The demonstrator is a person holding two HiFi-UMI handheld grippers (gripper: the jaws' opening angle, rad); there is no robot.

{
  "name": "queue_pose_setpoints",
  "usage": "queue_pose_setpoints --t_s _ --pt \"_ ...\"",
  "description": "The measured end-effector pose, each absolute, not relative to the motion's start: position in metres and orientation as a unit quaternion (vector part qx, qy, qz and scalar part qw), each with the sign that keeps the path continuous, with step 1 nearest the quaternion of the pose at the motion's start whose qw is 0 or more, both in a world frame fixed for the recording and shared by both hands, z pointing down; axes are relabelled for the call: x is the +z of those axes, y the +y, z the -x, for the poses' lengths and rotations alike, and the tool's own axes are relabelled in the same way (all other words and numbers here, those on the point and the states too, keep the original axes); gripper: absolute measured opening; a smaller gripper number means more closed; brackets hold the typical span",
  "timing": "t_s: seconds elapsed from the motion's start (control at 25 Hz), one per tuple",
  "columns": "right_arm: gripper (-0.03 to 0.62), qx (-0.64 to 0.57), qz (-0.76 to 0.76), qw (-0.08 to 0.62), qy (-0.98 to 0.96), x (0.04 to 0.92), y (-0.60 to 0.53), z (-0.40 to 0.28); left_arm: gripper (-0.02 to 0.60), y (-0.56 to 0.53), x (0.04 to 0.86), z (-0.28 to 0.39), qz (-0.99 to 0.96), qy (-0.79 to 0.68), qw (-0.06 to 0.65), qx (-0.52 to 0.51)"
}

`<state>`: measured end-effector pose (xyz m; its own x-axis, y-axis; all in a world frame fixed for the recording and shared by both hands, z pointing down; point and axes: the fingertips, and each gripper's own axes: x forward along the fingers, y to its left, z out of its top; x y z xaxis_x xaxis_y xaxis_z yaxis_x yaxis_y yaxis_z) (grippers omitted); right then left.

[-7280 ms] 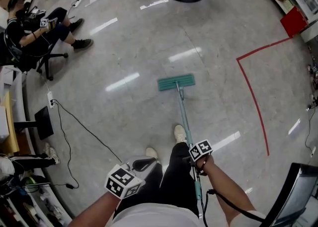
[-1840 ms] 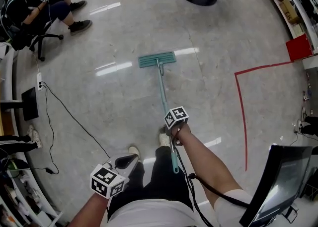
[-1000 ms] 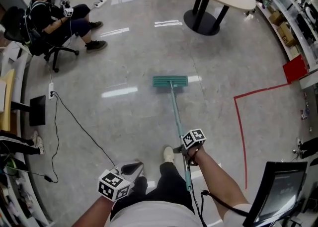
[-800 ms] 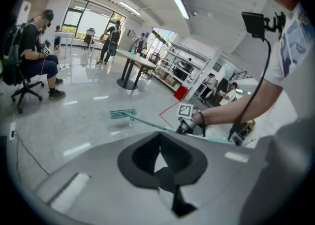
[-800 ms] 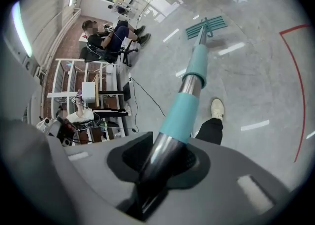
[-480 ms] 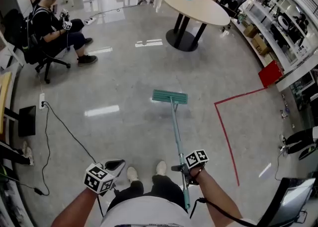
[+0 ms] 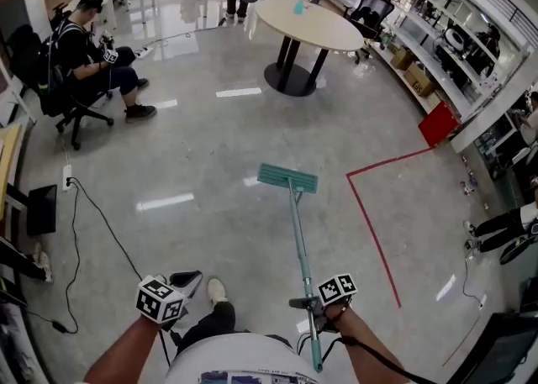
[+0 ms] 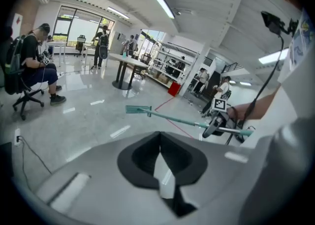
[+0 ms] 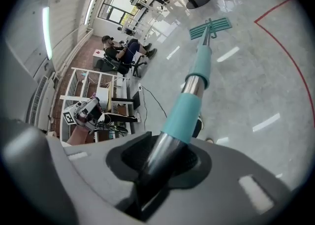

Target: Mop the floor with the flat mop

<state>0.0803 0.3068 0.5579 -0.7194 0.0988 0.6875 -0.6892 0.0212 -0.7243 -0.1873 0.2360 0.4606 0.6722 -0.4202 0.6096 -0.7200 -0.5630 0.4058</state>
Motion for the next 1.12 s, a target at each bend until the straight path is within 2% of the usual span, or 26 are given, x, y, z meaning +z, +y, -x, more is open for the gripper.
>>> queue_pose_setpoints --t_s 0.24,0.56,1.12 --pt "0.117 0.661 -0.219 0.285 -0.658 0.554 0.387 -0.102 0.005 0.305 0.453 0.166 -0.854 -0.335 0.322 0.234" --pt "0.123 0.674 -0.214 0.263 -0.657 0.555 0.478 -0.104 0.005 0.383 0.448 0.175 -0.842 -0.341 0.329 0.257" --pt "0.13 0.699 -0.225 0.231 -0.638 0.553 0.56 -0.04 0.005 0.387 0.435 0.196 -0.87 -0.285 0.301 0.266"
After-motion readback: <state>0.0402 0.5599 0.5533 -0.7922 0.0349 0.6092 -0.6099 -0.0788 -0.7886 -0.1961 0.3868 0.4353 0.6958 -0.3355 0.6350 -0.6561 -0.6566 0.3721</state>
